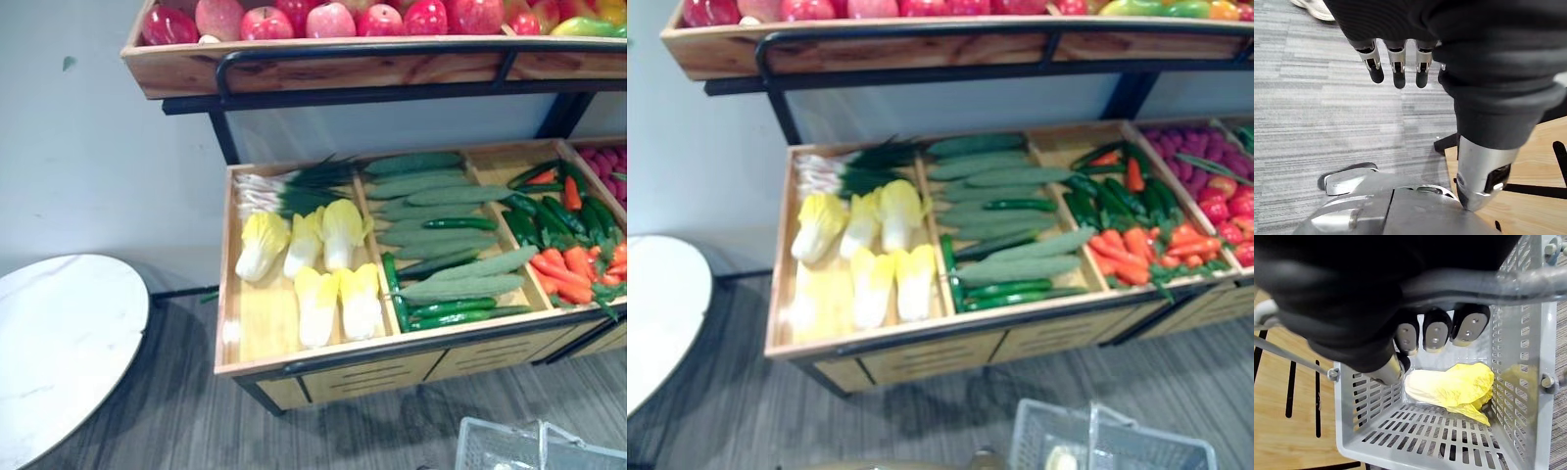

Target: Pick vegetable in the basket

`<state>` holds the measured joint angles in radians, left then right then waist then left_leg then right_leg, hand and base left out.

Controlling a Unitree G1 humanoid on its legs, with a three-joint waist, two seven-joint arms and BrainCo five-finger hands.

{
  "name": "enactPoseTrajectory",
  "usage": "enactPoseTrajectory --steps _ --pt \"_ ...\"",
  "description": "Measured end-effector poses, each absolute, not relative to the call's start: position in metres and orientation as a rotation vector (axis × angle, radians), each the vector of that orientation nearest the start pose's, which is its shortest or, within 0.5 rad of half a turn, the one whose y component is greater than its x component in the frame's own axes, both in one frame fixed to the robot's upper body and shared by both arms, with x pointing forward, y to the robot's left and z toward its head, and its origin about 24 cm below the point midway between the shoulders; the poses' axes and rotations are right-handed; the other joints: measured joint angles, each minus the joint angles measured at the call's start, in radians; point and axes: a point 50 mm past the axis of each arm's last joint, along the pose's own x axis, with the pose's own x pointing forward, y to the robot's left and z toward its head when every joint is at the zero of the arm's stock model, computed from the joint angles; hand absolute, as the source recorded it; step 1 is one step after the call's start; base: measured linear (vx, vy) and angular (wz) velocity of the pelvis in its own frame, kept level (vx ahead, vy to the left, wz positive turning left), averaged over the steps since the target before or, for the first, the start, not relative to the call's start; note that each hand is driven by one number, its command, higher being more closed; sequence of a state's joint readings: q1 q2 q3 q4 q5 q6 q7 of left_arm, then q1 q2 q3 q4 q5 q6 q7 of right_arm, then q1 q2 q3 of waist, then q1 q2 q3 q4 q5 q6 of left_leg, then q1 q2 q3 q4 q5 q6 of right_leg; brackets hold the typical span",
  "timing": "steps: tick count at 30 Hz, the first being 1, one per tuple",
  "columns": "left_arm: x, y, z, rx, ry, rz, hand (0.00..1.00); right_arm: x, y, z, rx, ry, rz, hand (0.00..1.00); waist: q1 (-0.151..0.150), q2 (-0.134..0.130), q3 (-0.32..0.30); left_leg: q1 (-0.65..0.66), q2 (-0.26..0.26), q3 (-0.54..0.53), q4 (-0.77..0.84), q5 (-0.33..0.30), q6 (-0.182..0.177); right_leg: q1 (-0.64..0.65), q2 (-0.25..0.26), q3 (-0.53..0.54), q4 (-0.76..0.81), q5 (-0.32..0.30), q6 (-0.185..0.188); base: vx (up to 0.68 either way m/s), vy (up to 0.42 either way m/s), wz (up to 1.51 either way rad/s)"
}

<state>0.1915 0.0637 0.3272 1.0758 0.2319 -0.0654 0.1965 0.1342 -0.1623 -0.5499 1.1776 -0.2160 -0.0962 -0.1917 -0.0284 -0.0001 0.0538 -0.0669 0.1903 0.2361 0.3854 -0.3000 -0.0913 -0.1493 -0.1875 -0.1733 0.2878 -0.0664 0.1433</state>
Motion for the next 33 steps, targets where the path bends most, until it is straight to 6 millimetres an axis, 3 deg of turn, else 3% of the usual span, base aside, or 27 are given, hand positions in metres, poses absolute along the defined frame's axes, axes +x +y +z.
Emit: enactPoseTrajectory --steps 3,5,6,7,9,11,13,14,15,16,17,18,19,20,22,24,25,26,27,29,30,31,32,33 --pt "0.055 0.230 -0.161 0.209 1.161 0.392 0.00 0.046 -0.277 -0.151 -0.147 1.135 -0.654 1.00 0.003 -0.004 0.030 0.002 0.011 0.068 0.041 -0.033 0.022 -0.056 0.006 0.079 0.049 0.064 -0.006 -0.14 0.171 -0.67" --pt "0.063 0.230 -0.160 0.214 1.141 0.384 0.00 0.065 -0.276 -0.146 -0.170 1.068 -0.625 1.00 0.004 0.010 0.041 -0.001 0.041 0.172 0.042 -0.037 0.045 -0.094 0.036 0.100 -0.054 0.241 -0.019 -0.26 0.278 -1.50" --pt "0.064 0.226 -0.161 0.221 1.135 0.359 0.00 0.073 -0.273 -0.145 -0.171 1.045 -0.607 1.00 0.010 0.032 0.048 -0.001 0.063 0.260 0.019 -0.020 0.076 -0.094 0.052 0.073 -0.137 0.332 -0.025 -0.32 0.205 -1.63" --pt "0.071 0.228 -0.158 0.235 1.105 0.341 0.00 0.081 -0.270 -0.143 -0.157 1.017 -0.596 1.00 0.003 0.021 0.071 0.003 0.063 0.315 -0.002 -0.007 0.095 -0.130 0.023 -0.036 0.048 0.226 -0.102 -0.34 0.185 -1.31" --pt "0.072 0.227 -0.158 0.233 1.101 0.327 0.00 0.073 -0.270 -0.146 -0.152 1.040 -0.598 1.00 0.003 0.019 0.077 0.029 0.063 0.374 -0.050 0.023 0.107 -0.123 -0.017 -0.132 0.277 0.092 -0.132 -0.25 0.150 -0.96" --pt "0.064 0.230 -0.159 0.250 1.125 0.305 0.00 0.063 -0.268 -0.149 -0.154 1.077 -0.587 1.00 0.004 0.007 0.069 0.059 0.049 0.470 -0.122 0.070 0.118 -0.043 -0.065 -0.174 0.465 0.049 -0.126 -0.16 0.112 -1.20" --pt "0.062 0.232 -0.160 0.252 1.137 0.306 0.00 0.057 -0.263 -0.152 -0.154 1.110 -0.559 1.00 0.004 -0.012 0.060 0.050 0.040 0.545 -0.135 0.088 0.123 0.025 -0.099 -0.171 0.497 0.053 -0.119 -0.10 -0.035 -1.20" --pt "0.060 0.232 -0.160 0.251 1.142 0.310 0.00 0.057 -0.261 -0.153 -0.156 1.119 -0.546 1.00 0.007 -0.021 0.054 0.043 0.045 0.592 -0.117 0.088 0.123 0.059 -0.114 -0.173 0.476 0.068 -0.110 -0.13 -0.168 -1.69" --pt "0.059 0.238 -0.158 0.282 1.145 0.309 0.00 0.055 -0.260 -0.155 -0.156 1.136 -0.530 1.00 0.011 -0.035 0.035 0.025 0.066 0.646 -0.076 0.088 0.123 0.093 -0.104 -0.184 0.359 0.064 -0.093 -0.12 -0.195 -1.56" --pt "0.059 0.236 -0.159 0.286 1.146 0.299 0.00 0.057 -0.262 -0.155 -0.159 1.139 -0.529 1.00 0.012 -0.012 0.029 0.011 0.086 0.661 -0.062 0.086 0.122 0.094 -0.077 -0.205 0.300 0.057 -0.101 -0.15 -0.231 -1.78" --pt "0.057 0.229 -0.161 0.291 1.158 0.268 0.00 0.061 -0.269 -0.152 -0.190 1.132 -0.525 1.00 0.016 0.029 0.009 -0.018 0.106 0.660 -0.093 0.096 0.119 0.100 -0.025 -0.217 0.169 0.052 -0.087 -0.16 -0.267 -1.76" --pt "0.059 0.226 -0.162 0.312 1.156 0.241 0.00 0.069 -0.270 -0.151 -0.206 1.122 -0.505 1.00 0.005 0.027 0.009 -0.016 0.115 0.712 -0.095 0.120 0.122 0.094 -0.047 -0.224 0.127 -0.007 -0.018 -0.16 -0.355 -1.89" --pt "0.063 0.230 -0.160 0.343 1.146 0.230 0.00 0.070 -0.267 -0.152 -0.211 1.129 -0.489 1.00 0.003 0.004 0.015 -0.018 0.120 0.756 -0.061 0.119 0.122 0.090 -0.061 -0.249 0.088 -0.057 0.000 -0.08 -0.348 -1.52" --pt "0.066 0.232 -0.160 0.351 1.144 0.229 0.00 0.072 -0.266 -0.152 -0.222 1.130 -0.470 1.00 0.005 -0.004 0.017 -0.017 0.131 0.783 -0.038 0.118 0.122 0.090 -0.061 -0.274 0.058 -0.076 -0.004 -0.03 -0.383 -1.44" --pt "0.074 0.226 -0.161 0.378 1.142 0.185 0.00 0.073 -0.267 -0.152 -0.273 1.142 -0.419 1.00 0.001 0.020 0.024 0.019 0.215 0.829 0.060 0.117 0.120 0.126 -0.011 -0.304 -0.031 -0.083 -0.014 0.01 -0.348 -1.30" --pt "0.074 0.219 -0.162 0.379 1.141 0.158 0.00 0.062 -0.266 -0.154 -0.282 1.171 -0.412 1.00 -0.001 0.023 0.027 0.048 0.262 0.827 0.108 0.117 0.120 0.172 0.021 -0.305 -0.078 -0.091 -0.025 0.00 -0.237 -0.77" --pt "0.076 0.219 -0.162 0.383 1.136 0.154 0.00 0.057 -0.266 -0.155 -0.291 1.184 -0.401 1.00 -0.009 0.042 0.020 0.061 0.301 0.820 0.155 0.121 0.118 0.195 0.046 -0.304 -0.101 -0.097 -0.034 -0.02 -0.211 -0.67" --pt "0.076 0.217 -0.162 0.382 1.139 0.147 0.00 0.058 -0.265 -0.155 -0.294 1.183 -0.395 1.00 -0.025 0.047 0.023 0.072 0.344 0.818 0.215 0.142 0.097 0.208 0.064 -0.285 -0.117 -0.102 -0.043 -0.03 -0.201 -0.66" --pt "0.075 0.214 -0.163 0.375 1.143 0.144 0.00 0.058 -0.266 -0.155 -0.297 1.179 -0.393 1.00 -0.025 0.049 0.024 0.075 0.365 0.810 0.261 0.175 0.091 0.207 0.068 -0.257 -0.117 -0.107 -0.051 -0.06 -0.110 -0.80" --pt "0.074 0.217 -0.163 0.373 1.146 0.155 0.00 0.058 -0.264 -0.155 -0.309 1.178 -0.377 1.00 -0.021 0.041 0.034 0.042 0.374 0.645 0.346 0.287 0.092 0.212 0.061 -0.193 -0.114 -0.112 -0.059 -0.09 -0.089 -0.90" --pt "0.071 0.220 -0.163 0.367 1.152 0.184 0.00 0.065 -0.262 -0.154 -0.322 1.161 -0.354 1.00 -0.013 0.031 0.040 -0.024 0.320 0.444 0.377 0.292 0.061 0.220 0.040 -0.138 -0.111 -0.114 -0.064 -0.06 -0.032 -0.82" --pt "0.071 0.219 -0.163 0.360 1.150 0.192 0.00 0.067 -0.263 -0.154 -0.327 1.155 -0.356 1.00 -0.010 0.030 0.041 -0.043 0.269 0.344 0.364 0.257 0.036 0.217 0.033 -0.107 -0.110 -0.114 -0.064 -0.09 0.058 -1.70" --pt "0.067 0.213 -0.164 0.349 1.148 0.215 0.00 0.072 -0.269 -0.151 -0.348 1.133 -0.355 1.00 0.013 0.032 0.042 -0.047 0.123 0.092 0.243 0.194 -0.012 0.188 0.027 -0.013 -0.118 -0.110 -0.062 -0.10 0.128 -1.73" --pt "0.063 0.213 -0.164 0.348 1.153 0.223 0.00 0.078 -0.267 -0.150 -0.357 1.112 -0.338 1.00 0.010 0.033 0.043 -0.032 0.081 0.006 0.160 0.182 -0.022 0.178 0.040 0.036 -0.119 -0.110 -0.063 -0.12 0.202 -2.01"
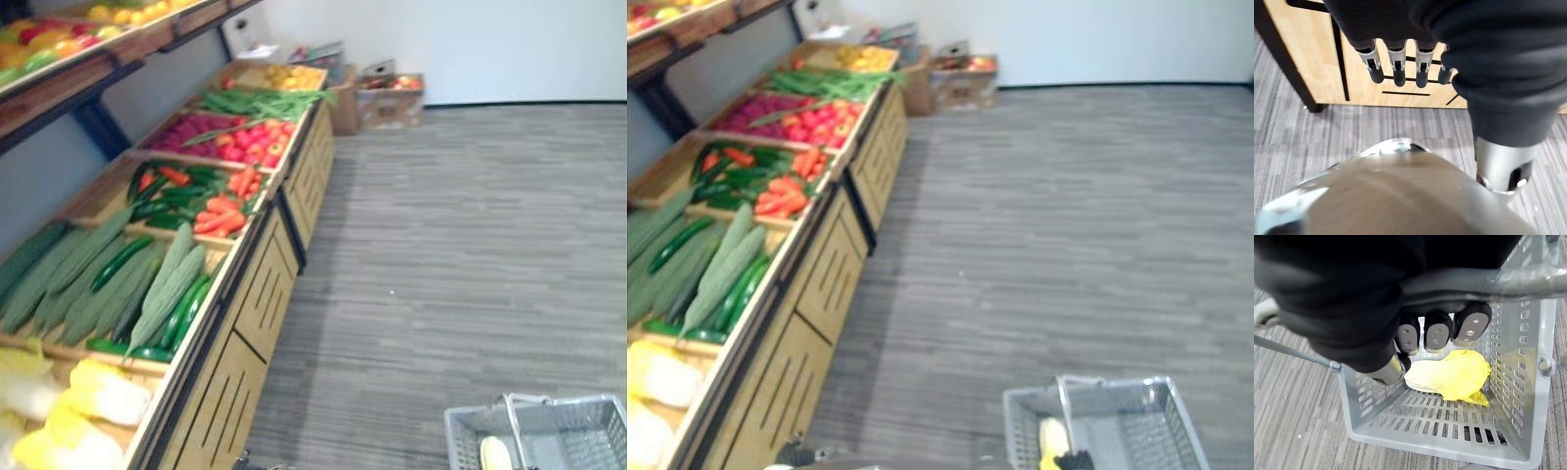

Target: Pick vegetable in the basket

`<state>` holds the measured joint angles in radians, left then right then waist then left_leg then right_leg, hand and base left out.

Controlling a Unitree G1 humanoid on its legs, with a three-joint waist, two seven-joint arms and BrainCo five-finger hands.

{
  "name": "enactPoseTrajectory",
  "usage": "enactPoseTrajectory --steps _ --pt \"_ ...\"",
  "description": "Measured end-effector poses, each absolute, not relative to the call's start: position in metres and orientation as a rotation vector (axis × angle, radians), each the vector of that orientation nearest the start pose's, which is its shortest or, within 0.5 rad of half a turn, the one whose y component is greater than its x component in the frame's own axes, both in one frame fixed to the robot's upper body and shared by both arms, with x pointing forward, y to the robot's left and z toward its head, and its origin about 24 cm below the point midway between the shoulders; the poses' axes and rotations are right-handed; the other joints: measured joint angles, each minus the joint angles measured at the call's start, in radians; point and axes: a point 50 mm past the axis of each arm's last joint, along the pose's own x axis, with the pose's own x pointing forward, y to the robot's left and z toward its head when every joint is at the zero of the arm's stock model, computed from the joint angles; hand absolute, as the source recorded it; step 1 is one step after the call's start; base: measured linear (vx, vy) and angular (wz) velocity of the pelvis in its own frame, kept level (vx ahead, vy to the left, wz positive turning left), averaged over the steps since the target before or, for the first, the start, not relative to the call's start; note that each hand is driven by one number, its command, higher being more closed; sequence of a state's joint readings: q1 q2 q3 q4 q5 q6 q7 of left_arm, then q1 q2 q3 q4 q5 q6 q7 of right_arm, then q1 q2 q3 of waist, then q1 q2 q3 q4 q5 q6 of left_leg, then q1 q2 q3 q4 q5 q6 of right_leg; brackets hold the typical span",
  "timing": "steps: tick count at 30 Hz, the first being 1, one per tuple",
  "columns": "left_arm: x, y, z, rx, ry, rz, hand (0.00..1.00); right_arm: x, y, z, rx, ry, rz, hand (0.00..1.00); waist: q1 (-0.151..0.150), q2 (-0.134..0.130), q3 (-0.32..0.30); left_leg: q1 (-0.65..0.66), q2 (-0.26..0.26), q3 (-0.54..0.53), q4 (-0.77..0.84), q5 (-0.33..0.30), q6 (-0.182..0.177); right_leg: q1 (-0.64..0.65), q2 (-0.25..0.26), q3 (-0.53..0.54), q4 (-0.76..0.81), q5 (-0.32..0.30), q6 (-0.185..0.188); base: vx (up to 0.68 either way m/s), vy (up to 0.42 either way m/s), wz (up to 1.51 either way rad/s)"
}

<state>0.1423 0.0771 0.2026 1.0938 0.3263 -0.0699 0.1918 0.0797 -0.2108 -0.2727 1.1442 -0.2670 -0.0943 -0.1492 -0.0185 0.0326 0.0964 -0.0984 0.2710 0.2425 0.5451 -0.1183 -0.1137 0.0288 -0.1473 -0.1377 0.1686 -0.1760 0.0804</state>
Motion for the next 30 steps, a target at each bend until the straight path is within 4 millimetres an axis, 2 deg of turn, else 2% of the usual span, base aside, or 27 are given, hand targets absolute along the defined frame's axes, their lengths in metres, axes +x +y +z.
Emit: enactPoseTrajectory --steps 1,2,3,4,5,8,9,11,12,13,14,15,16,17,18,19,20,21,22,23,24,25,26,27,28,29,30 --pt "0.061 0.213 -0.164 0.344 1.152 0.225 0.00 0.081 -0.266 -0.149 -0.358 1.099 -0.332 1.00 0.000 0.002 0.001 0.012 -0.037 -0.070 -0.094 -0.012 -0.008 -0.012 0.021 0.048 -0.011 0.005 -0.004 -0.07 0.188 -1.19" --pt "0.060 0.214 -0.164 0.344 1.153 0.227 0.00 0.083 -0.266 -0.149 -0.356 1.094 -0.331 1.00 0.001 0.000 0.002 0.023 -0.050 -0.094 -0.137 -0.028 -0.009 -0.022 0.028 0.072 -0.014 0.010 -0.005 -0.04 0.266 -1.29" --pt "0.057 0.215 -0.164 0.344 1.163 0.235 0.00 0.089 -0.267 -0.147 -0.357 1.076 -0.334 1.00 0.001 0.002 0.004 0.083 -0.078 -0.146 -0.254 -0.051 -0.030 -0.047 0.038 0.126 -0.041 0.033 0.014 -0.01 0.213 -0.91" --pt "0.058 0.216 -0.164 0.345 1.161 0.237 0.00 0.090 -0.267 -0.147 -0.355 1.070 -0.335 1.00 -0.002 0.002 0.003 0.095 -0.084 -0.149 -0.296 -0.057 -0.024 -0.050 0.040 0.128 -0.067 0.048 0.028 0.07 0.468 -0.54" --pt "0.052 0.228 -0.163 0.387 1.179 0.245 0.00 0.075 -0.265 -0.151 -0.345 1.111 -0.343 1.00 -0.004 -0.018 0.011 0.099 -0.165 -0.139 -0.388 -0.063 -0.003 -0.032 -0.036 0.093 -0.177 0.152 0.069 0.09 0.337 -0.01" --pt "0.055 0.228 -0.163 0.395 1.171 0.235 0.00 0.079 -0.266 -0.149 -0.355 1.101 -0.338 1.00 -0.004 0.003 0.014 0.100 -0.160 -0.142 -0.396 -0.061 0.000 -0.033 -0.025 0.088 -0.182 0.155 0.075 0.01 0.081 -0.12" --pt "0.043 0.234 -0.164 0.432 1.212 0.212 0.00 0.089 -0.262 -0.147 -0.344 1.048 -0.324 1.00 0.002 -0.046 0.014 0.135 -0.187 -0.098 -0.366 -0.112 0.032 -0.143 -0.069 0.122 0.099 0.047 0.108 -0.08 0.041 -0.54" --pt "0.044 0.240 -0.162 0.452 1.209 0.217 0.00 0.092 -0.250 -0.150 -0.329 1.045 -0.291 1.00 0.001 -0.079 0.018 0.132 -0.195 -0.088 -0.366 -0.114 0.034 -0.150 -0.078 0.121 0.095 0.050 0.106 -0.05 0.060 -0.33" --pt "0.044 0.242 -0.161 0.457 1.208 0.219 0.00 0.091 -0.246 -0.151 -0.311 1.046 -0.294 1.00 -0.001 -0.084 0.021 0.134 -0.193 -0.088 -0.365 -0.125 0.043 -0.178 -0.075 0.116 0.149 0.058 0.102 -0.03 0.081 -0.05" --pt "0.055 0.243 -0.160 0.439 1.184 0.245 0.00 0.085 -0.246 -0.152 -0.275 1.044 -0.335 1.00 0.004 -0.109 0.055 0.152 -0.229 -0.092 -0.369 -0.165 0.076 -0.307 -0.122 0.124 0.424 0.067 0.088 -0.03 0.068 0.00" --pt "0.064 0.245 -0.158 0.435 1.156 0.260 0.00 0.080 -0.245 -0.153 -0.254 1.047 -0.356 1.00 0.007 -0.119 0.070 0.163 -0.238 -0.094 -0.377 -0.172 0.086 -0.422 -0.138 0.123 0.593 0.071 0.036 -0.01 0.009 0.11" --pt "0.067 0.245 -0.157 0.424 1.147 0.274 0.00 0.076 -0.243 -0.155 -0.207 1.058 -0.400 1.00 0.006 -0.112 0.084 0.178 -0.223 -0.101 -0.370 -0.170 0.083 -0.474 -0.099 0.116 0.581 0.025 0.016 0.06 -0.087 0.40" --pt "0.063 0.244 -0.158 0.418 1.162 0.275 0.00 0.064 -0.236 -0.159 -0.142 1.098 -0.443 1.00 -0.012 -0.088 0.085 0.183 -0.192 -0.123 -0.374 -0.172 0.083 -0.430 -0.034 0.067 0.268 0.044 0.048 0.22 -0.170 0.89" --pt "0.067 0.247 -0.156 0.433 1.147 0.273 0.00 0.051 -0.227 -0.164 -0.076 1.141 -0.478 1.00 -0.033 -0.119 0.090 0.208 -0.219 -0.158 -0.406 -0.165 0.094 -0.427 -0.048 0.032 0.139 0.063 0.064 0.20 -0.119 1.03" --pt "0.070 0.246 -0.156 0.419 1.130 0.285 0.00 0.043 -0.225 -0.166 -0.044 1.174 -0.504 1.00 -0.034 -0.130 0.091 0.223 -0.225 -0.165 -0.412 -0.163 0.096 -0.427 -0.055 0.044 0.127 0.077 0.045 0.40 -0.225 1.18" --pt "0.072 0.238 -0.157 0.359 1.123 0.327 0.00 0.026 -0.227 -0.168 -0.023 1.246 -0.539 1.00 -0.035 -0.131 0.085 0.253 -0.217 -0.180 -0.421 -0.169 0.087 -0.419 -0.043 0.060 0.163 0.138 0.018 0.39 -0.199 0.66" --pt "0.067 0.230 -0.159 0.322 1.134 0.343 0.00 0.017 -0.228 -0.169 -0.018 1.277 -0.545 1.00 -0.021 -0.078 0.077 0.269 -0.187 -0.195 -0.426 -0.187 0.063 -0.427 -0.024 0.045 0.215 0.132 0.009 0.46 -0.229 0.50" --pt "0.063 0.224 -0.161 0.301 1.146 0.342 0.00 0.013 -0.229 -0.168 -0.020 1.282 -0.568 1.00 -0.022 -0.064 0.073 0.271 -0.170 -0.198 -0.426 -0.198 0.052 -0.429 -0.017 0.032 0.240 0.128 0.003 0.32 -0.115 0.17" --pt "0.057 0.219 -0.163 0.281 1.164 0.343 0.00 0.009 -0.232 -0.168 -0.011 1.290 -0.582 1.00 -0.027 -0.035 0.063 0.280 -0.140 -0.201 -0.438 -0.212 0.056 -0.434 0.004 0.010 0.262 0.123 -0.004 0.45 -0.120 0.13" --pt "0.048 0.212 -0.166 0.261 1.189 0.339 0.00 0.004 -0.236 -0.167 -0.016 1.294 -0.599 1.00 -0.034 0.012 0.033 0.281 -0.098 -0.202 -0.443 -0.219 0.065 -0.438 0.041 -0.012 0.260 0.098 -0.024 0.58 -0.107 0.03" --pt "0.048 0.207 -0.166 0.256 1.189 0.325 0.00 0.004 -0.237 -0.166 -0.016 1.291 -0.605 1.00 -0.031 0.023 0.024 0.252 -0.077 -0.215 -0.375 -0.183 0.048 -0.433 0.066 -0.029 0.257 0.080 -0.047 0.50 -0.079 -0.05" --pt "0.050 0.210 -0.166 0.257 1.182 0.329 0.00 0.009 -0.237 -0.166 -0.015 1.278 -0.600 1.00 -0.032 0.026 0.021 0.226 -0.073 -0.228 -0.317 -0.164 0.045 -0.424 0.070 -0.033 0.255 0.073 -0.056 0.46 -0.152 0.00" --pt "0.053 0.212 -0.165 0.259 1.173 0.331 0.00 0.018 -0.237 -0.165 -0.016 1.251 -0.586 1.00 -0.036 0.008 0.024 0.143 -0.070 -0.243 -0.144 -0.118 0.035 -0.395 0.067 -0.048 0.248 0.056 -0.058 0.43 -0.207 0.26" --pt "0.060 0.217 -0.163 0.269 1.157 0.333 0.00 0.017 -0.238 -0.165 -0.029 1.250 -0.579 1.00 -0.035 -0.003 0.029 0.056 -0.064 -0.260 0.054 -0.017 0.006 -0.338 0.064 -0.067 0.234 0.037 -0.071 0.52 -0.243 0.32" --pt "0.063 0.217 -0.163 0.261 1.147 0.335 0.00 0.018 -0.239 -0.165 -0.041 1.248 -0.572 1.00 -0.030 -0.014 0.035 0.023 -0.057 -0.255 0.164 0.096 -0.014 -0.289 0.063 -0.070 0.222 0.024 -0.081 0.45 -0.145 0.26" --pt "0.064 0.220 -0.161 0.268 1.135 0.342 0.00 0.021 -0.240 -0.164 -0.059 1.243 -0.556 1.00 -0.020 -0.028 0.042 -0.006 -0.042 -0.245 0.258 0.141 -0.017 -0.240 0.063 -0.071 0.201 0.015 -0.091 0.36 -0.083 0.02" --pt "0.065 0.219 -0.161 0.270 1.129 0.334 0.00 0.023 -0.241 -0.164 -0.065 1.237 -0.557 1.00 -0.012 -0.024 0.041 -0.024 -0.032 -0.225 0.319 0.128 -0.012 -0.209 0.065 -0.071 0.187 0.010 -0.095 0.51 -0.058 -0.07"
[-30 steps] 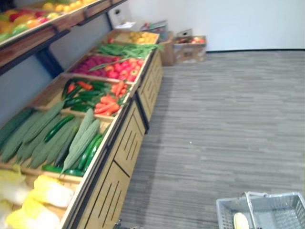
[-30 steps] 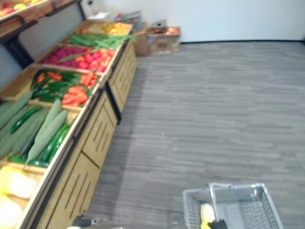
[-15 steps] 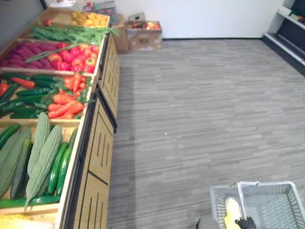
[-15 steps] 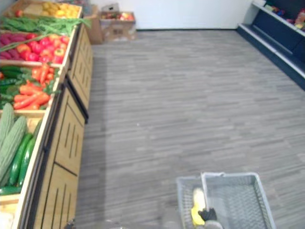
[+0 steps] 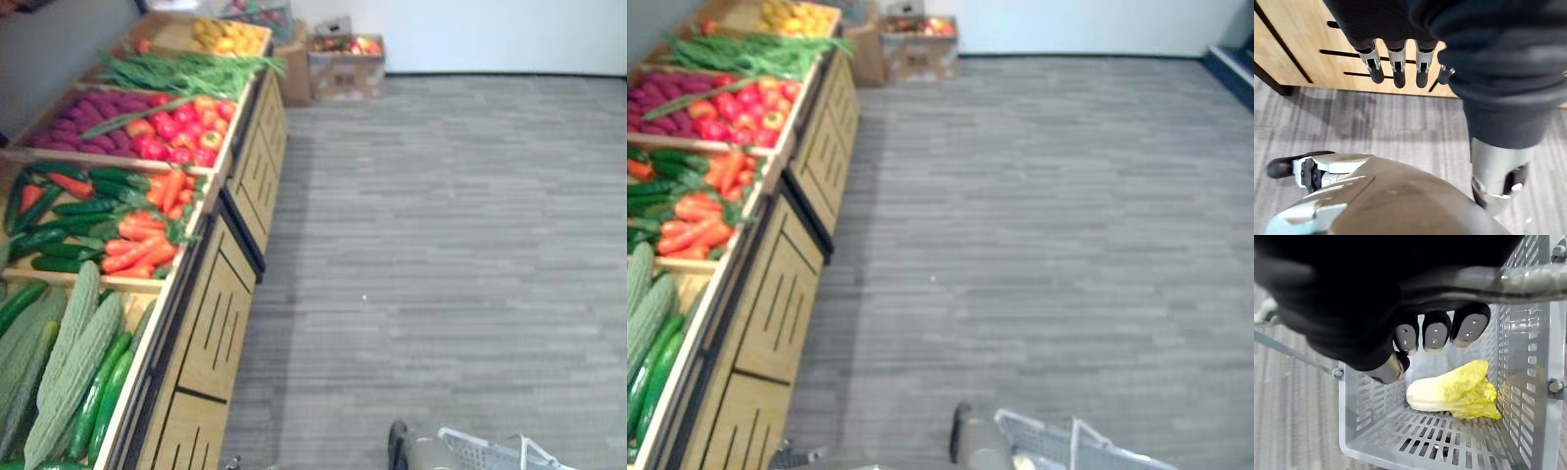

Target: Pick vegetable in the basket

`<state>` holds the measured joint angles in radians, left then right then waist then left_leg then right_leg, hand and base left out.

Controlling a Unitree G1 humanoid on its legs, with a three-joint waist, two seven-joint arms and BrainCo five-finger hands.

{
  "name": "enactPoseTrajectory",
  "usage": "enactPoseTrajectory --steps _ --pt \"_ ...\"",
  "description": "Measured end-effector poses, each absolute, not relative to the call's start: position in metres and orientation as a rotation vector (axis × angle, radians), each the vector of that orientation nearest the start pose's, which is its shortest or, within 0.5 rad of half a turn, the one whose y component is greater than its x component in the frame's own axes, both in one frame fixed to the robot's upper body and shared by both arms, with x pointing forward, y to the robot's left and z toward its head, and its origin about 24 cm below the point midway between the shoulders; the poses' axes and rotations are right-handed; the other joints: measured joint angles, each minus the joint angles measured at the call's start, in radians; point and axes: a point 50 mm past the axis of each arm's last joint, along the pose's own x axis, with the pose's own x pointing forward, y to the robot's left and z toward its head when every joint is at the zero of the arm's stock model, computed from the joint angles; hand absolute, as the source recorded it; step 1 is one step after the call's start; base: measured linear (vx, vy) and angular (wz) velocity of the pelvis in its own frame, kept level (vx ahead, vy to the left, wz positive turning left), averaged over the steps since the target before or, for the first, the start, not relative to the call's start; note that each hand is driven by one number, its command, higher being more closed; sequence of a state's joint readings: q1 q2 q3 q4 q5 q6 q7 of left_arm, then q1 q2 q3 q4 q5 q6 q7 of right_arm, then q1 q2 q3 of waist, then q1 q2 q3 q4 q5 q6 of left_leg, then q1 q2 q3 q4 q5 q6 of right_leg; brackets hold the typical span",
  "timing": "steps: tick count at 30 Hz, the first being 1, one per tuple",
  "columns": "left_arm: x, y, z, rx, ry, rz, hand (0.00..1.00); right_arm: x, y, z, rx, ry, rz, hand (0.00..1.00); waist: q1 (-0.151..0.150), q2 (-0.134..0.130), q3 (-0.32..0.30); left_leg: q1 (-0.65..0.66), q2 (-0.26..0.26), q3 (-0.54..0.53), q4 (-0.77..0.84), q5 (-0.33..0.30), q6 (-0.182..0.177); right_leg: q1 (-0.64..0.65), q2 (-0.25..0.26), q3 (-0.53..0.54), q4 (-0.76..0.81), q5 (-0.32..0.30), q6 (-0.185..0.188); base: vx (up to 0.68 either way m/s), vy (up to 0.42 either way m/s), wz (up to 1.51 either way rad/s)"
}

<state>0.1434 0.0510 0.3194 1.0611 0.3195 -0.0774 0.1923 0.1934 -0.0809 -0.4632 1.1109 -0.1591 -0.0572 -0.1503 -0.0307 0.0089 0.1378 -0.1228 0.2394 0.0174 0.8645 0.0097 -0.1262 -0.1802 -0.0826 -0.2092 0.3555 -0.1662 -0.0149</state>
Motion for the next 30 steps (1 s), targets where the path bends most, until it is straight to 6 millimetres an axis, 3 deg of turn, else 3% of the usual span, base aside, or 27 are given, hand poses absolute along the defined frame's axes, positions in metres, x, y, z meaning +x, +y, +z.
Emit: enactPoseTrajectory --steps 1,3,6,7,9,10,11,12,14,17,18,20,22,23,24,25,26,27,28,29,30 --pt "0.067 0.216 -0.161 0.263 1.121 0.331 0.00 0.039 -0.251 -0.160 -0.090 1.182 -0.572 1.00 0.008 0.013 0.000 -0.060 0.006 0.050 0.103 -0.058 0.011 0.079 0.000 -0.004 -0.049 -0.001 -0.002 0.40 -0.015 -0.06" --pt "0.071 0.216 -0.160 0.262 1.100 0.335 0.00 0.053 -0.255 -0.155 -0.102 1.124 -0.576 1.00 0.010 0.014 0.001 -0.113 -0.002 0.081 0.116 -0.109 0.031 0.134 -0.008 -0.008 -0.095 -0.002 -0.001 0.31 0.028 0.06" --pt "0.075 0.218 -0.158 0.266 1.080 0.341 0.00 0.077 -0.256 -0.149 -0.105 1.028 -0.571 1.00 0.033 0.005 0.006 -0.194 -0.010 0.143 0.007 -0.168 0.035 0.210 -0.039 -0.014 -0.134 -0.021 0.030 0.31 0.182 0.10" --pt "0.076 0.218 -0.157 0.269 1.079 0.343 0.00 0.084 -0.255 -0.147 -0.104 0.998 -0.567 1.00 0.036 -0.001 0.010 -0.190 -0.022 0.175 -0.153 -0.166 0.039 0.241 -0.069 -0.025 -0.138 -0.042 0.063 0.21 0.217 0.19" --pt "0.075 0.218 -0.157 0.271 1.079 0.347 0.00 0.087 -0.255 -0.145 -0.106 0.983 -0.567 1.00 0.036 -0.001 0.009 -0.177 -0.030 0.188 -0.312 -0.150 0.055 0.260 -0.089 -0.035 -0.138 -0.066 0.092 0.16 0.206 0.22" --pt "0.072 0.217 -0.158 0.273 1.088 0.350 0.00 0.090 -0.255 -0.144 -0.115 0.970 -0.557 1.00 0.037 0.007 0.009 -0.152 -0.037 0.186 -0.487 -0.104 0.070 0.275 -0.098 -0.036 -0.131 -0.087 0.119 0.27 0.366 0.09" --pt "0.068 0.213 -0.160 0.257 1.100 0.358 0.00 0.091 -0.255 -0.144 -0.129 0.970 -0.542 1.00 0.043 0.012 0.005 -0.144 -0.039 0.185 -0.560 -0.032 0.061 0.278 -0.105 -0.031 -0.121 -0.104 0.147 0.33 0.403 0.18" --pt "0.070 0.221 -0.158 0.285 1.097 0.362 0.00 0.093 -0.243 -0.147 -0.112 0.976 -0.510 1.00 0.048 -0.016 -0.004 -0.136 -0.087 0.203 -0.588 -0.049 0.071 0.285 -0.134 -0.025 -0.135 -0.100 0.159 0.29 0.299 0.20" --pt "0.073 0.227 -0.156 0.302 1.080 0.372 0.00 0.102 -0.225 -0.148 -0.096 0.960 -0.452 1.00 0.064 -0.056 -0.004 -0.148 -0.118 0.222 -0.574 -0.078 0.080 0.291 -0.140 -0.015 -0.175 -0.088 0.147 0.32 0.204 0.09" --pt "0.072 0.223 -0.157 0.298 1.090 0.366 0.00 0.116 -0.211 -0.147 -0.119 0.937 -0.371 1.00 0.085 -0.045 -0.008 -0.153 -0.112 0.255 -0.495 -0.145 0.104 0.329 -0.141 0.035 -0.247 0.004 0.143 0.28 0.202 -0.22" --pt "0.067 0.221 -0.159 0.285 1.109 0.368 0.00 0.119 -0.211 -0.146 -0.136 0.925 -0.344 1.00 0.101 -0.037 -0.016 -0.126 -0.108 0.275 -0.498 -0.156 0.108 0.333 -0.141 0.083 -0.266 0.060 0.148 0.24 0.189 -0.47" --pt "0.062 0.221 -0.160 0.286 1.125 0.367 0.00 0.117 -0.211 -0.147 -0.130 0.928 -0.342 1.00 0.101 -0.036 -0.032 -0.115 -0.112 0.278 -0.511 -0.156 0.109 0.325 -0.143 0.110 -0.264 0.096 0.149 0.22 0.170 -0.27" --pt "0.055 0.225 -0.161 0.297 1.154 0.364 0.00 0.118 -0.217 -0.146 -0.116 0.926 -0.377 1.00 0.095 -0.045 -0.061 -0.087 -0.144 0.278 -0.570 -0.159 0.114 0.268 -0.159 0.147 -0.176 0.108 0.148 0.21 0.187 -0.18" --pt "0.052 0.225 -0.162 0.327 1.168 0.328 0.00 0.125 -0.220 -0.144 -0.120 0.904 -0.380 1.00 0.087 -0.047 -0.060 -0.037 -0.158 0.280 -0.625 -0.167 0.119 0.165 -0.169 0.180 0.041 0.123 0.172 0.17 0.173 -0.13" --pt "0.053 0.227 -0.162 0.360 1.169 0.296 0.00 0.132 -0.220 -0.141 -0.117 0.878 -0.381 1.00 0.080 -0.057 -0.056 0.008 -0.164 0.281 -0.664 -0.172 0.121 0.089 -0.183 0.195 0.214 0.179 0.205 0.19 0.176 0.01" --pt "0.051 0.231 -0.162 0.395 1.175 0.271 0.00 0.135 -0.219 -0.141 -0.117 0.871 -0.376 1.00 0.064 -0.059 -0.051 0.057 -0.174 0.273 -0.690 -0.182 0.124 0.045 -0.197 0.193 0.346 0.254 0.207 0.17 0.123 0.15" --pt "0.050 0.230 -0.162 0.405 1.176 0.258 0.00 0.134 -0.218 -0.141 -0.115 0.873 -0.373 1.00 0.060 -0.062 -0.052 0.080 -0.176 0.272 -0.695 -0.191 0.128 0.029 -0.202 0.189 0.408 0.254 0.213 0.20 0.071 0.09" --pt "0.050 0.235 -0.161 0.431 1.179 0.246 0.00 0.136 -0.216 -0.141 -0.112 0.868 -0.369 1.00 0.060 -0.071 -0.047 0.138 -0.177 0.274 -0.696 -0.220 0.139 -0.023 -0.203 0.151 0.535 0.164 0.157 0.23 0.030 0.00" --pt "0.050 0.235 -0.161 0.432 1.180 0.245 0.00 0.136 -0.217 -0.141 -0.114 0.867 -0.371 1.00 0.059 -0.071 -0.047 0.151 -0.175 0.273 -0.698 -0.226 0.134 -0.042 -0.203 0.125 0.559 0.111 0.139 0.26 0.001 0.09" --pt "0.051 0.234 -0.161 0.431 1.179 0.242 0.00 0.134 -0.219 -0.141 -0.116 0.872 -0.377 1.00 0.052 -0.071 -0.047 0.170 -0.171 0.273 -0.706 -0.226 0.127 -0.075 -0.197 0.048 0.543 0.032 0.108 0.34 -0.070 0.20" --pt "0.058 0.232 -0.161 0.418 1.165 0.244 0.00 0.135 -0.219 -0.141 -0.114 0.875 -0.377 1.00 0.048 -0.068 -0.044 0.204 -0.163 0.278 -0.721 -0.226 0.123 -0.128 -0.178 -0.052 0.409 -0.001 0.076 0.48 -0.174 0.23"
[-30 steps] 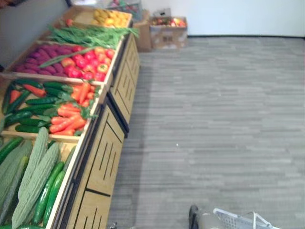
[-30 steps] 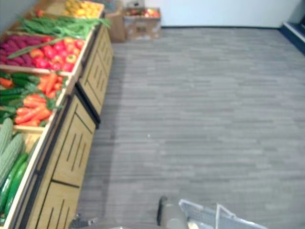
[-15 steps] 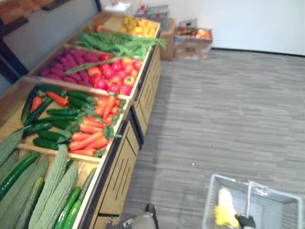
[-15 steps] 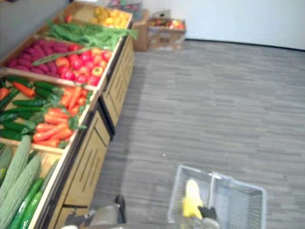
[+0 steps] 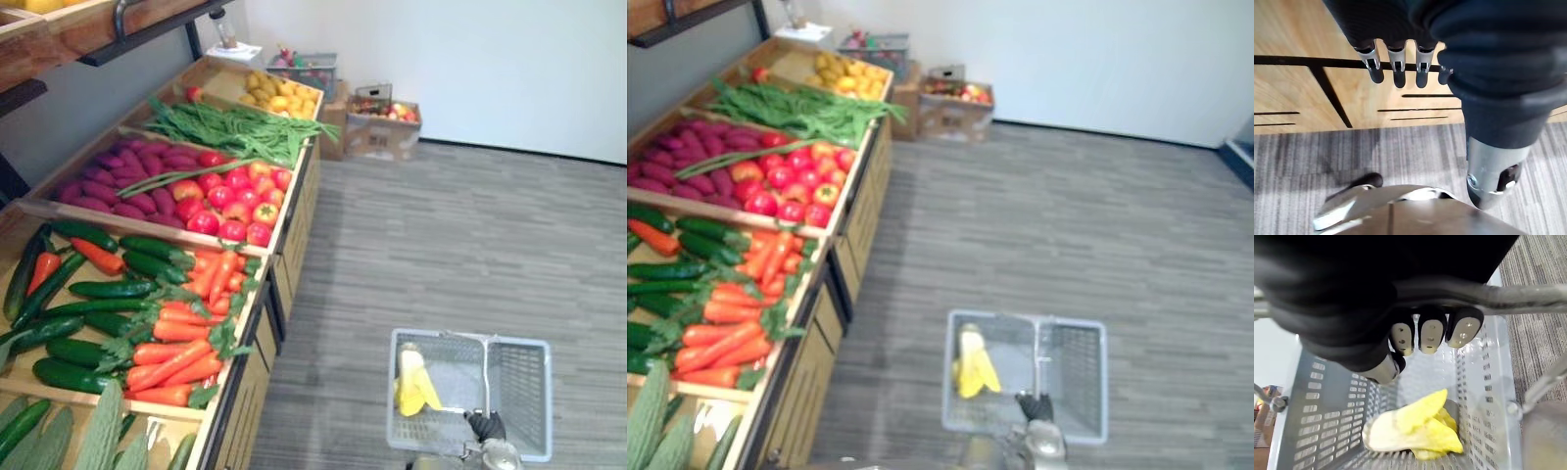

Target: Pick vegetable in the basket

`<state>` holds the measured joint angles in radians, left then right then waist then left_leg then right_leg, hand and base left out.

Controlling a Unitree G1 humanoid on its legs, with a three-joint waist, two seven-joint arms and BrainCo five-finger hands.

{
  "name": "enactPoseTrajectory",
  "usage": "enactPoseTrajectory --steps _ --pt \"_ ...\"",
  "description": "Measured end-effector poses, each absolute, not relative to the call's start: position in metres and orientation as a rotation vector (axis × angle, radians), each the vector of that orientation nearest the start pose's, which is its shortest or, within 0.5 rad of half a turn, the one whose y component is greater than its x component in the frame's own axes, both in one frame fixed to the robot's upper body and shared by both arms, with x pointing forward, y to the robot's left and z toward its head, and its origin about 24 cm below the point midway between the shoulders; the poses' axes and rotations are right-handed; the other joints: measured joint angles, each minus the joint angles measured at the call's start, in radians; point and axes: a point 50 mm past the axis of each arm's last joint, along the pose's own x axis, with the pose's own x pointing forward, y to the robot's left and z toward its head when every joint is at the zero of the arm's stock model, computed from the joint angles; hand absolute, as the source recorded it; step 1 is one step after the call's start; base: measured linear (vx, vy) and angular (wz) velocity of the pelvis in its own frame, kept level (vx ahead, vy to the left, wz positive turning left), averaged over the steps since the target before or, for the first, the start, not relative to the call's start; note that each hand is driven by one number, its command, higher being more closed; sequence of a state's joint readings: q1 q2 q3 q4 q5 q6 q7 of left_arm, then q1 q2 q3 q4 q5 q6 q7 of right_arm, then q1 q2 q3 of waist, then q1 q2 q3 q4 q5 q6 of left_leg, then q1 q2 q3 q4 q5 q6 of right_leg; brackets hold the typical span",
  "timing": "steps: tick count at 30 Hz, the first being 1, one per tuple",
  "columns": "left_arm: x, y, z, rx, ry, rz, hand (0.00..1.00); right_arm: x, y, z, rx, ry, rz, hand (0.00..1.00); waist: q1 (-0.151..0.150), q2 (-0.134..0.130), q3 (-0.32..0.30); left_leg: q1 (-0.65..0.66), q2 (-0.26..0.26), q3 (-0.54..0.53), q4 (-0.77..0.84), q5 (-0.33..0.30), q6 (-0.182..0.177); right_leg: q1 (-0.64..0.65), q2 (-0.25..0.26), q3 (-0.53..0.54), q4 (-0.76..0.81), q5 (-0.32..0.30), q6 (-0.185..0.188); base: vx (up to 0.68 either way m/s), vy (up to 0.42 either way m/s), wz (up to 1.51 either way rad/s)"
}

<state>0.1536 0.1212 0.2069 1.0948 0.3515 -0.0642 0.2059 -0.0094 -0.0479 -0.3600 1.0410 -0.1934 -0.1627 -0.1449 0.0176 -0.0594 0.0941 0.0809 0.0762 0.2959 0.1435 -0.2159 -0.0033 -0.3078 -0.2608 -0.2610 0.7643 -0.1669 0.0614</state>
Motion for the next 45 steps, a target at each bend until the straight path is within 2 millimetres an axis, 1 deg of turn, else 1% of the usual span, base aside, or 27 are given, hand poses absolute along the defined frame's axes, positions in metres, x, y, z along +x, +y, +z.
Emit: enactPoseTrajectory --steps 1,2,3,4,5,7,8,9,12,15,17,19,21,23,25,27,28,29,32,34,36,39,40,41,42,44,45 --pt "0.062 0.228 -0.161 0.394 1.158 0.249 0.00 0.136 -0.221 -0.141 -0.101 0.875 -0.394 1.00 -0.003 0.023 0.014 0.026 0.029 0.001 0.000 -0.001 -0.003 -0.007 0.039 -0.030 -0.136 0.000 -0.003 0.46 -0.196 0.13" --pt "0.062 0.226 -0.162 0.386 1.157 0.249 0.00 0.136 -0.222 -0.141 -0.093 0.877 -0.404 1.00 -0.004 0.026 0.013 0.035 0.040 0.001 0.000 -0.001 -0.009 -0.004 0.056 -0.029 -0.211 0.009 0.001 0.41 -0.217 0.12" --pt "0.061 0.226 -0.162 0.382 1.158 0.249 0.00 0.133 -0.219 -0.142 -0.074 0.889 -0.412 1.00 -0.006 0.023 0.012 0.054 0.044 0.002 -0.003 -0.003 -0.030 0.005 0.074 -0.018 -0.385 0.091 -0.006 0.36 -0.223 0.11" --pt "0.061 0.231 -0.160 0.380 1.157 0.270 0.00 0.132 -0.213 -0.144 -0.045 0.897 -0.414 1.00 -0.013 -0.017 0.011 0.088 0.038 0.001 -0.003 -0.029 -0.073 0.023 0.067 -0.002 -0.506 0.239 -0.019 0.38 -0.259 -0.02" --pt "0.058 0.229 -0.162 0.363 1.175 0.279 0.00 0.133 -0.214 -0.144 -0.046 0.899 -0.416 1.00 -0.008 0.004 0.018 0.103 0.069 0.001 -0.004 -0.050 -0.101 0.027 0.095 -0.015 -0.481 0.215 -0.026 0.39 -0.296 -0.20" --pt "0.058 0.216 -0.165 0.325 1.178 0.270 0.00 0.135 -0.215 -0.143 -0.049 0.892 -0.418 1.00 -0.012 0.051 0.014 0.127 0.138 0.037 -0.023 -0.046 -0.112 0.019 0.169 -0.003 -0.457 0.192 -0.019 0.33 -0.265 -0.42" --pt "0.062 0.218 -0.164 0.339 1.160 0.264 0.00 0.136 -0.215 -0.142 -0.050 0.889 -0.415 1.00 -0.012 0.049 0.020 0.142 0.136 0.049 -0.047 -0.035 -0.131 0.010 0.177 -0.002 -0.427 0.131 -0.044 0.24 -0.190 -0.27" --pt "0.065 0.217 -0.163 0.339 1.152 0.261 0.00 0.135 -0.216 -0.142 -0.051 0.890 -0.417 1.00 -0.013 0.054 0.024 0.154 0.136 0.048 -0.060 -0.032 -0.134 0.006 0.178 -0.002 -0.404 0.112 -0.041 0.21 -0.178 0.00" --pt "0.063 0.220 -0.164 0.347 1.162 0.261 0.00 0.118 -0.223 -0.147 -0.037 0.928 -0.460 1.00 -0.020 0.024 0.013 0.184 0.127 -0.001 -0.079 0.015 -0.155 -0.003 0.141 -0.018 -0.277 -0.021 -0.039 0.15 -0.161 0.30" --pt "0.058 0.222 -0.164 0.353 1.172 0.265 0.00 0.114 -0.223 -0.149 -0.051 0.954 -0.443 1.00 -0.017 0.029 -0.013 0.104 0.153 -0.067 0.019 0.030 -0.151 0.014 0.148 -0.052 -0.322 -0.032 -0.050 0.11 -0.146 0.43" --pt "0.056 0.223 -0.164 0.357 1.173 0.267 0.00 0.110 -0.222 -0.152 -0.052 0.980 -0.438 1.00 -0.019 0.031 -0.013 -0.012 0.175 -0.148 0.218 0.036 -0.142 0.053 0.150 -0.084 -0.366 -0.031 -0.049 0.11 -0.114 0.52" --pt "0.058 0.221 -0.163 0.352 1.167 0.267 0.00 0.102 -0.226 -0.154 -0.062 1.011 -0.446 1.00 -0.012 0.043 -0.003 -0.101 0.194 -0.193 0.422 0.104 -0.139 0.128 0.145 -0.125 -0.389 -0.040 -0.063 0.17 -0.068 0.52" --pt "0.058 0.224 -0.163 0.368 1.163 0.258 0.00 0.095 -0.227 -0.156 -0.067 1.026 -0.452 1.00 -0.014 0.029 0.004 -0.134 0.199 -0.181 0.495 0.187 -0.131 0.193 0.123 -0.168 -0.422 -0.044 -0.073 0.17 -0.043 0.62" --pt "0.063 0.222 -0.162 0.376 1.144 0.244 0.00 0.086 -0.232 -0.156 -0.074 1.044 -0.468 1.00 -0.017 0.031 0.005 -0.187 0.231 -0.098 0.545 0.141 -0.130 0.254 0.107 -0.241 -0.477 -0.036 -0.062 0.17 -0.024 0.97" --pt "0.067 0.223 -0.161 0.377 1.130 0.245 0.00 0.075 -0.239 -0.157 -0.062 1.069 -0.515 1.00 -0.017 0.028 0.007 -0.230 0.223 0.042 0.484 0.079 -0.135 0.309 0.086 -0.324 -0.525 -0.027 -0.050 0.19 0.033 1.29" --pt "0.067 0.222 -0.161 0.377 1.132 0.243 0.00 0.075 -0.241 -0.157 -0.053 1.075 -0.529 1.00 -0.014 0.031 0.006 -0.233 0.193 0.159 0.327 0.085 -0.127 0.336 0.083 -0.375 -0.555 -0.020 -0.037 0.12 0.098 0.83" --pt "0.067 0.222 -0.161 0.377 1.135 0.242 0.00 0.077 -0.242 -0.157 -0.050 1.074 -0.533 1.00 -0.014 0.034 0.006 -0.234 0.174 0.199 0.238 0.108 -0.115 0.340 0.085 -0.395 -0.557 -0.019 -0.035 0.14 0.168 0.60" --pt "0.066 0.222 -0.162 0.376 1.140 0.240 0.00 0.076 -0.243 -0.156 -0.042 1.072 -0.549 1.00 -0.012 0.033 0.005 -0.226 0.152 0.246 0.151 0.131 -0.071 0.351 0.088 -0.415 -0.559 -0.014 -0.026 0.15 0.179 0.72" --pt "0.063 0.228 -0.161 0.388 1.151 0.250 0.00 0.076 -0.235 -0.158 -0.014 1.078 -0.548 1.00 -0.006 0.007 0.005 -0.180 0.082 0.235 0.027 0.142 -0.041 0.382 0.081 -0.413 -0.626 0.018 0.025 0.17 0.194 0.55" --pt "0.060 0.230 -0.161 0.392 1.162 0.255 0.00 0.079 -0.230 -0.159 -0.004 1.076 -0.536 1.00 0.020 -0.010 0.005 -0.174 0.054 0.237 0.012 0.143 -0.039 0.388 0.062 -0.410 -0.641 0.038 0.040 0.13 0.162 0.12" --pt "0.048 0.230 -0.163 0.396 1.196 0.251 0.00 0.079 -0.231 -0.159 -0.004 1.076 -0.537 1.00 0.015 -0.001 -0.001 -0.130 0.025 0.218 -0.023 0.134 -0.022 0.401 0.026 -0.407 -0.568 0.039 0.042 0.12 0.133 0.25" --pt "0.042 0.226 -0.165 0.388 1.223 0.242 0.00 0.080 -0.233 -0.158 -0.008 1.065 -0.543 1.00 0.014 0.011 -0.007 -0.090 0.005 0.186 -0.075 0.118 -0.001 0.346 -0.042 -0.379 -0.345 0.038 0.043 0.07 0.136 0.41" --pt "0.040 0.229 -0.164 0.396 1.224 0.243 0.00 0.082 -0.236 -0.156 -0.008 1.046 -0.551 1.00 0.013 -0.007 -0.006 -0.074 -0.027 0.148 -0.086 0.100 0.008 0.281 -0.121 -0.310 -0.132 0.057 0.053 0.16 0.173 1.04" --pt "0.040 0.234 -0.163 0.407 1.224 0.249 0.00 0.083 -0.239 -0.154 -0.016 1.022 -0.564 1.00 0.009 -0.015 -0.004 -0.060 -0.037 0.075 -0.082 0.088 0.022 0.186 -0.127 -0.143 0.044 0.175 0.059 0.24 0.109 1.78" --pt "0.042 0.239 -0.162 0.416 1.218 0.262 0.00 0.080 -0.241 -0.153 -0.012 1.016 -0.580 1.00 0.003 -0.008 -0.003 -0.063 -0.021 -0.001 -0.067 0.088 0.031 0.147 -0.069 -0.015 0.111 0.159 0.073 0.30 0.028 1.81" --pt "0.044 0.239 -0.161 0.419 1.207 0.273 0.00 0.076 -0.243 -0.154 -0.014 1.022 -0.588 1.00 0.016 -0.015 0.004 -0.064 0.005 -0.093 -0.059 0.094 0.020 0.110 0.016 0.078 0.098 0.066 0.064 0.22 -0.109 1.61" --pt "0.050 0.236 -0.161 0.409 1.192 0.274 0.00 0.075 -0.242 -0.154 -0.006 1.020 -0.594 1.00 0.014 -0.011 0.004 -0.074 0.022 -0.157 -0.057 0.099 0.011 0.090 0.055 0.114 0.055 0.052 0.050 0.17 -0.146 1.47"
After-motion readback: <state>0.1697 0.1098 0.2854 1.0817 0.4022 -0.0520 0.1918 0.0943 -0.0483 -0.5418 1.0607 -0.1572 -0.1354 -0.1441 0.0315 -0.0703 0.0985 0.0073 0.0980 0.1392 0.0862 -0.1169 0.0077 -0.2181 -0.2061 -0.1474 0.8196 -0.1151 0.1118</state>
